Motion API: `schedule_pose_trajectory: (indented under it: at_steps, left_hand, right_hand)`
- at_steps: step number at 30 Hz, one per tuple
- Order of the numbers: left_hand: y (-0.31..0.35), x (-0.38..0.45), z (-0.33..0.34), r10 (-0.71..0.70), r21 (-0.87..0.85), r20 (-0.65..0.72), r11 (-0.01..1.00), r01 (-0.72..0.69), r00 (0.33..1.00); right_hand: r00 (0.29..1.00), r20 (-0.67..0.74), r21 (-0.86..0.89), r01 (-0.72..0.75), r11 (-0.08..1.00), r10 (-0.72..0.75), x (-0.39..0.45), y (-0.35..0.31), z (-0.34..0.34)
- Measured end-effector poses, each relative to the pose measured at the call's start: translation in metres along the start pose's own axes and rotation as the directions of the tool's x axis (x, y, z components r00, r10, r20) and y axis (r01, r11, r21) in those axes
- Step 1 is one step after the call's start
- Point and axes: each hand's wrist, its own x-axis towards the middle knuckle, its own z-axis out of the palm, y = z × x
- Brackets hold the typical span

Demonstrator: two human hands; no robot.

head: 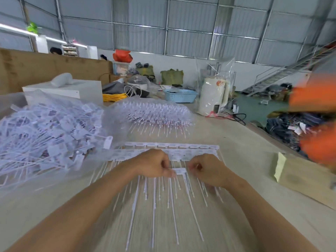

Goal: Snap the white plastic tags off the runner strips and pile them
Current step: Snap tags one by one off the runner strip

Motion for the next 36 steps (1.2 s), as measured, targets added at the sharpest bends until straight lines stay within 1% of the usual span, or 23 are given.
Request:
schedule_pose_trajectory:
  at_steps: [2,4,6,8,9,10,11,12,13,14,15,17,18,19,22,23,24,25,27,29,30,34,36]
  left_hand:
    - [-0.001,0.002,0.001,-0.001,-0.029,-0.012,1.000,0.000,1.000]
    - [0.001,0.002,0.002,-0.004,-0.079,-0.033,0.997,0.001,0.999]
    - [0.006,0.003,0.001,-0.013,-0.088,-0.079,0.996,0.006,0.997]
    - [0.012,0.003,0.000,-0.013,-0.069,-0.152,0.998,0.002,0.988]
    - [0.014,0.002,0.000,-0.011,-0.059,-0.196,0.998,-0.001,0.981]
    - [0.017,0.002,0.000,-0.011,-0.051,-0.236,0.999,-0.001,0.972]
    - [0.018,0.001,0.001,-0.012,-0.045,-0.265,0.999,0.000,0.964]
    - [0.019,-0.001,0.002,-0.014,-0.042,-0.279,0.999,0.002,0.960]
    - [0.020,-0.002,0.003,-0.014,-0.043,-0.284,0.999,0.002,0.959]
    - [0.021,-0.004,0.004,-0.014,-0.050,-0.288,0.999,0.000,0.958]
    - [0.021,-0.005,0.004,-0.014,-0.058,-0.293,0.998,-0.003,0.956]
    - [0.021,-0.007,0.003,-0.025,-0.085,-0.306,0.996,-0.001,0.952]
    - [0.020,-0.008,0.002,-0.043,-0.116,-0.303,0.993,0.007,0.952]
    - [0.020,-0.009,0.000,-0.061,-0.163,-0.292,0.987,0.013,0.955]
    - [0.021,-0.012,-0.006,-0.079,-0.343,-0.216,0.939,0.000,0.973]
    - [0.023,-0.013,-0.007,-0.077,-0.395,-0.203,0.918,-0.010,0.976]
    - [0.024,-0.013,-0.008,-0.077,-0.434,-0.199,0.901,-0.017,0.977]
    - [0.026,-0.013,-0.008,-0.083,-0.453,-0.203,0.892,-0.018,0.976]
    - [0.029,-0.013,-0.010,-0.109,-0.480,-0.222,0.877,-0.011,0.969]
    - [0.030,-0.012,-0.011,-0.156,-0.575,-0.216,0.818,0.004,0.964]
    - [0.031,-0.012,-0.012,-0.181,-0.619,-0.203,0.785,0.016,0.962]
    - [0.033,-0.013,-0.017,-0.264,-0.687,-0.133,0.719,0.104,0.955]
    - [0.034,-0.014,-0.021,-0.278,-0.738,-0.038,0.655,0.160,0.960]
  right_hand:
    - [1.000,0.006,-0.003,0.007,1.000,-0.007,0.002,0.001,0.001]
    - [1.000,-0.018,0.048,0.003,0.999,-0.002,0.003,0.000,0.001]
    - [0.996,-0.073,0.170,-0.028,0.985,0.041,0.003,-0.003,0.001]
    - [0.986,-0.112,0.376,-0.070,0.924,0.120,0.003,-0.007,0.000]
    - [0.979,-0.099,0.523,-0.103,0.846,0.181,0.003,-0.009,-0.001]
    - [0.970,-0.056,0.667,-0.139,0.732,0.236,0.003,-0.012,-0.003]
    - [0.962,0.005,0.777,-0.176,0.604,0.274,0.003,-0.014,-0.005]
    - [0.955,0.069,0.845,-0.210,0.492,0.288,0.003,-0.016,-0.007]
    - [0.950,0.123,0.880,-0.238,0.412,0.286,0.002,-0.017,-0.008]
    - [0.950,0.151,0.896,-0.248,0.369,0.274,0.002,-0.018,-0.007]
    - [0.956,0.145,0.896,-0.237,0.375,0.257,0.002,-0.017,-0.005]
    - [0.970,0.059,0.877,-0.164,0.452,0.236,0.001,-0.017,-0.002]
    - [0.971,0.015,0.878,-0.128,0.461,0.240,0.000,-0.018,-0.001]
    - [0.967,-0.012,0.892,-0.104,0.440,0.254,0.000,-0.018,-0.001]
    - [0.965,-0.011,0.959,-0.063,0.276,0.260,0.000,-0.021,-0.003]
    - [0.968,-0.005,0.965,-0.062,0.255,0.253,0.000,-0.022,-0.003]
    - [0.971,-0.002,0.961,-0.064,0.268,0.240,0.000,-0.023,-0.004]
    - [0.975,-0.006,0.949,-0.065,0.307,0.223,-0.001,-0.024,-0.004]
    - [0.984,-0.022,0.910,-0.053,0.412,0.175,-0.004,-0.026,-0.005]
    - [0.989,-0.044,0.859,-0.034,0.510,0.139,-0.006,-0.027,-0.006]
    - [0.989,-0.065,0.841,-0.018,0.541,0.133,-0.006,-0.029,-0.006]
    - [0.981,-0.175,0.793,0.086,0.603,0.090,-0.008,-0.035,-0.008]
    - [0.974,-0.216,0.758,0.127,0.640,0.063,-0.009,-0.037,-0.010]
